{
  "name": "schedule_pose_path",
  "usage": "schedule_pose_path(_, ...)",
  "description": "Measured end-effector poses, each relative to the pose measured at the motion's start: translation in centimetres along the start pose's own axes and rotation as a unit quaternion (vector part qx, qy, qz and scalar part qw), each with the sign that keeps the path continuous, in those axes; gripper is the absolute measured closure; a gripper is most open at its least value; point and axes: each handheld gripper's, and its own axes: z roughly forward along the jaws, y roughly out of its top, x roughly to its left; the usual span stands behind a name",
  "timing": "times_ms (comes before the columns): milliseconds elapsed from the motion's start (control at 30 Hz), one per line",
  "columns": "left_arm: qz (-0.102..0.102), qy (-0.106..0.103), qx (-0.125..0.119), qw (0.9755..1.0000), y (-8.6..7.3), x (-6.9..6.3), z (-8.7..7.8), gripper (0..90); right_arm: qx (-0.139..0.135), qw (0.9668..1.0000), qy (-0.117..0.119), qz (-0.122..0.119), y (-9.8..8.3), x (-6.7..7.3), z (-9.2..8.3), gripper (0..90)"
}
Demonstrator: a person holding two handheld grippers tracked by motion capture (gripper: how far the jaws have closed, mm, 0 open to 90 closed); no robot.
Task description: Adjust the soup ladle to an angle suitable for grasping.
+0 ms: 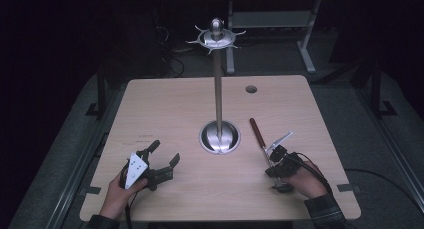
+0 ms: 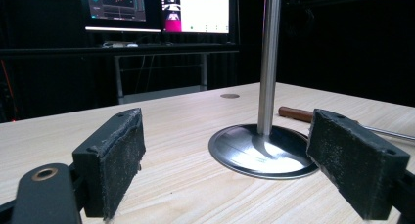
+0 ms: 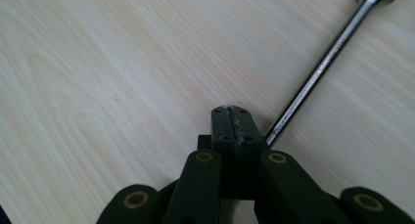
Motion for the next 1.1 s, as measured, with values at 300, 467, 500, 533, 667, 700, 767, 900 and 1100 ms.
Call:
schedule_pose_path(300, 0.0, 0.0, 0.0, 1.0, 0.0, 0.0, 0.0, 13.6, -0.002, 0.9996, -0.009, 0.026, -0.9, -1.7, -0.8, 89.6)
schedule_pose_path(467, 0.0, 0.0, 0.001, 1.0, 0.0, 0.0, 0.0, 13.6, -0.002, 0.9993, -0.017, 0.033, -1.4, -2.7, -1.3, 89.7)
schedule_pose_path(500, 0.0, 0.0, 0.001, 1.0, 0.0, 0.0, 0.0, 13.6, -0.003, 0.9992, -0.021, 0.035, -1.5, -2.9, -1.4, 89.7)
schedule_pose_path(533, 0.0, 0.0, 0.001, 1.0, 0.0, 0.0, 0.0, 13.6, -0.003, 0.9989, -0.023, 0.04, -1.6, -3.3, -1.7, 89.6)
schedule_pose_path(667, -0.002, -0.001, 0.002, 1.0, 0.0, 0.0, 0.0, 13.6, -0.006, 0.9984, -0.028, 0.048, -2.0, -4.1, -2.0, 89.8)
schedule_pose_path(700, -0.002, -0.001, 0.002, 1.0, 0.0, 0.0, 0.0, 13.6, -0.006, 0.9984, -0.028, 0.048, -2.0, -4.1, -2.0, 89.8)
schedule_pose_path(767, -0.001, 0.0, 0.004, 1.0, 0.0, 0.1, 0.0, 13.6, -0.005, 0.9982, -0.031, 0.052, -2.1, -4.6, -2.1, 89.7)
schedule_pose_path(900, -0.002, 0.0, 0.004, 1.0, 0.0, 0.1, 0.0, 13.6, -0.003, 0.9977, -0.033, 0.058, -2.2, -5.0, -2.1, 89.7)
schedule_pose_path(1100, -0.002, 0.0, 0.006, 1.0, 0.0, 0.1, 0.0, 13.6, 0.003, 0.9973, -0.047, 0.057, -2.4, -6.0, -2.2, 89.8)
